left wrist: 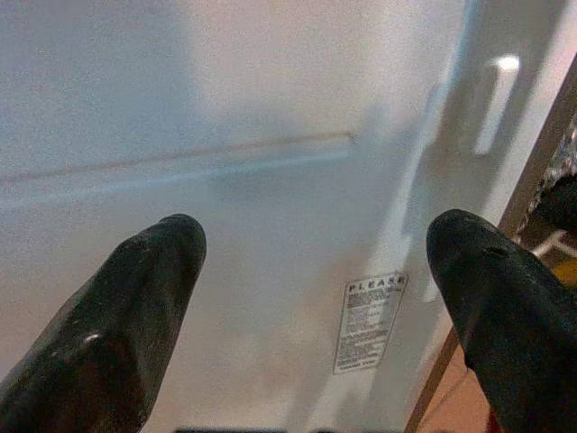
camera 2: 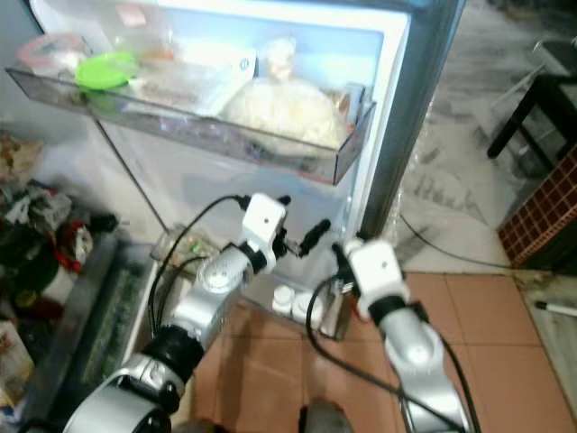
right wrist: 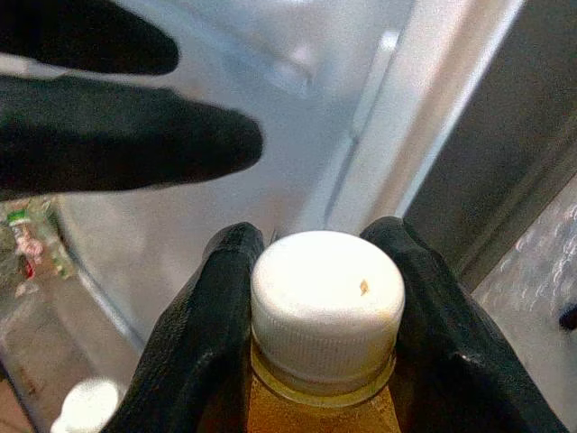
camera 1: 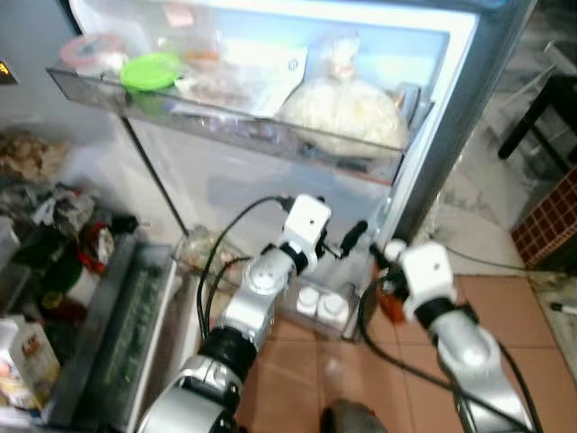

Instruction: Restocking fridge

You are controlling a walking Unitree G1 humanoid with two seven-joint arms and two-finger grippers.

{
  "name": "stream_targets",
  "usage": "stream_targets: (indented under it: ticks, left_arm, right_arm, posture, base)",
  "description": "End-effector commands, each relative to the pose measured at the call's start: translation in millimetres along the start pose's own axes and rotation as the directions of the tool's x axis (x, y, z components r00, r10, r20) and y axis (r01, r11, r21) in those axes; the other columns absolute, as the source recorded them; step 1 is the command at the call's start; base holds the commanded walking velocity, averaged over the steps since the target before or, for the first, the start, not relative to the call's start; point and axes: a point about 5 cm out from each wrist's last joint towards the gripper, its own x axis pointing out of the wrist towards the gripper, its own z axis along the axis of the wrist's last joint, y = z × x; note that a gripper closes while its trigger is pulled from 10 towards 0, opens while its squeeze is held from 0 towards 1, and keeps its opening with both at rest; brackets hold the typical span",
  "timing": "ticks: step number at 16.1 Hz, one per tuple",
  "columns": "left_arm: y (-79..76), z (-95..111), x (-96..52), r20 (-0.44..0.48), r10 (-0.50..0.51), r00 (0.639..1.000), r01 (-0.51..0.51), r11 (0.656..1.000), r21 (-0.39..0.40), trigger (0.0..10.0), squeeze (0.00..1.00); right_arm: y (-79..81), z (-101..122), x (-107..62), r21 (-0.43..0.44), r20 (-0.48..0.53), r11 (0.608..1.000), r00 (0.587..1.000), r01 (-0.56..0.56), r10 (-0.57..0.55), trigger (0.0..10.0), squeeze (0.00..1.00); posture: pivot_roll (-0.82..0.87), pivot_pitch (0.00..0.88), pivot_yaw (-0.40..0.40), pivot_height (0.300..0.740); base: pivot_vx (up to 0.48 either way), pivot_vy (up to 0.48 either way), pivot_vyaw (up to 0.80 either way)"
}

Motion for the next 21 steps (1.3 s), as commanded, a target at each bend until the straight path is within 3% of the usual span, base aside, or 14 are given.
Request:
stream_targets:
  ticks: [1, 6, 9, 11, 13, 14, 16, 21]
  left_arm:
    - [8.4, -8, -10.9, -0.027, 0.037, 0.999, -0.037, 0.999, 0.005, 10.0, 0.00]
    - [25.6, -29, -42.2, -0.086, 0.182, 0.980, -0.182, 0.983, 0.008, 10.0, 0.00]
    - [36.0, -30, -58.7, -0.080, 0.280, 0.957, -0.280, 0.960, 0.014, 10.0, 0.00]
    - [45.4, -28, -68.4, -0.077, 0.356, 0.931, -0.355, 0.935, 0.023, 10.0, 0.00]
    - [64.3, -25, -92.0, -0.078, 0.495, 0.865, -0.495, 0.869, 0.030, 10.0, 0.00]
    - [67.8, -22, -99.0, -0.077, 0.517, 0.853, -0.515, 0.856, 0.043, 10.0, 0.00]
    - [70.0, -17, -110.9, -0.071, 0.542, 0.837, -0.538, 0.840, 0.069, 10.0, 0.00]
    - [59.7, -19, -118.1, -0.100, 0.556, 0.825, -0.551, 0.831, 0.069, 10.0, 0.00]
  right_arm:
    - [7.6, 9, 4.0, 0.018, 0.054, 0.999, 0.998, -0.031, 0.030, 10.0, 0.00]
    - [6.0, 14, 14.1, 0.015, 0.087, 0.999, 0.995, -0.045, 0.044, 10.0, 0.00]
    - [0.4, 18, 23.0, -0.005, 0.118, 0.999, 0.992, -0.044, 0.044, 10.0, 0.00]
    - [-3.2, 20, 27.9, -0.015, 0.137, 0.999, 0.990, -0.041, 0.043, 10.0, 0.00]
    - [-8.2, 24, 38.1, -0.023, 0.165, 0.999, 0.986, -0.037, 0.040, 10.0, 0.00]
    - [-8.6, 27, 41.9, -0.029, 0.177, 0.999, 0.983, -0.039, 0.044, 10.0, 0.00]
    - [-11.3, 30, 49.4, -0.038, 0.195, 0.999, 0.980, -0.030, 0.037, 10.0, 0.00]
    - [-10.9, 33, 55.3, -0.063, 0.224, 0.997, 0.974, -0.034, 0.047, 10.0, 0.00]
  posture:
    - [-0.11, 0.045, 0.021, 0.740]
    - [-0.09, 0.045, 0.017, 0.740]
    - [-0.07, 0.046, 0.020, 0.740]
    - [-0.07, 0.048, 0.023, 0.740]
    - [-0.04, 0.059, 0.028, 0.740]
    - [-0.02, 0.080, 0.033, 0.740]
    - [0.00, 0.096, 0.035, 0.740]
    - [0.02, 0.115, 0.028, 0.740]
  base:
    - [0.000, 0.000, 0.00]
    - [0.000, 0.000, 0.00]
    - [0.000, 0.000, 0.00]
    - [0.000, 0.000, 0.00]
    - [0.000, 0.000, 0.00]
    - [0.000, 0.000, 0.00]
    - [0.000, 0.000, 0.00]
    - [0.000, 0.000, 0.00]
